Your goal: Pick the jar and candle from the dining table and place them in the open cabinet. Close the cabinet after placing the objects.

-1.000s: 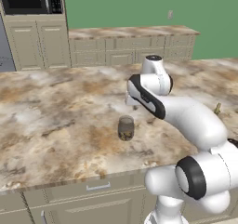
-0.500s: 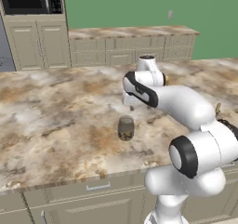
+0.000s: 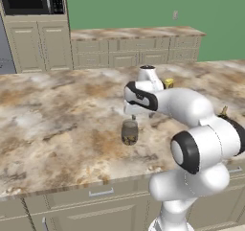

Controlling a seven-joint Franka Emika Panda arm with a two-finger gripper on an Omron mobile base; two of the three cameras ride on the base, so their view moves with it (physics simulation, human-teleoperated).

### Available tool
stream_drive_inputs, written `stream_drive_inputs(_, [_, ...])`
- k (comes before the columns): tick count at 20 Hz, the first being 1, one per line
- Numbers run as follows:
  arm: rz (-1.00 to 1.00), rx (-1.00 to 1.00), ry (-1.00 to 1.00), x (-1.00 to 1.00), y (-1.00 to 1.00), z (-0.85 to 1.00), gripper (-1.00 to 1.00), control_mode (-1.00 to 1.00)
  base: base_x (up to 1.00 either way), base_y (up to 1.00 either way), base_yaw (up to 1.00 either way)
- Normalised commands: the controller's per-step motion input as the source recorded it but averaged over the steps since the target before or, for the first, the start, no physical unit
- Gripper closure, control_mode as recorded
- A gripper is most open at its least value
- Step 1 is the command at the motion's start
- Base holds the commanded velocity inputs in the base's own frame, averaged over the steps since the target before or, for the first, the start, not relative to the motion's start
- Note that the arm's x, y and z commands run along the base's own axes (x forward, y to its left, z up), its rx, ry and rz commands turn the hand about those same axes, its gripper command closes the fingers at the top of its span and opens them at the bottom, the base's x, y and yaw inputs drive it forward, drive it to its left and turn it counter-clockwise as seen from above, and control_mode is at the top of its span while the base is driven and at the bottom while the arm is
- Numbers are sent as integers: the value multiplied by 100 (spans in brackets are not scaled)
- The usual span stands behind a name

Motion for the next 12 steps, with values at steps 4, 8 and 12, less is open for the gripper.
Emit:
stream_drive_inputs(4, [0,0,0,23,2,-30,-100,-100,0,0,0])
stream_drive_inputs(8, [0,0,0,33,3,-28,-100,-100,0,0,0])
stream_drive_inputs(12, [0,0,0,22,3,-27,-100,-100,0,0,0])
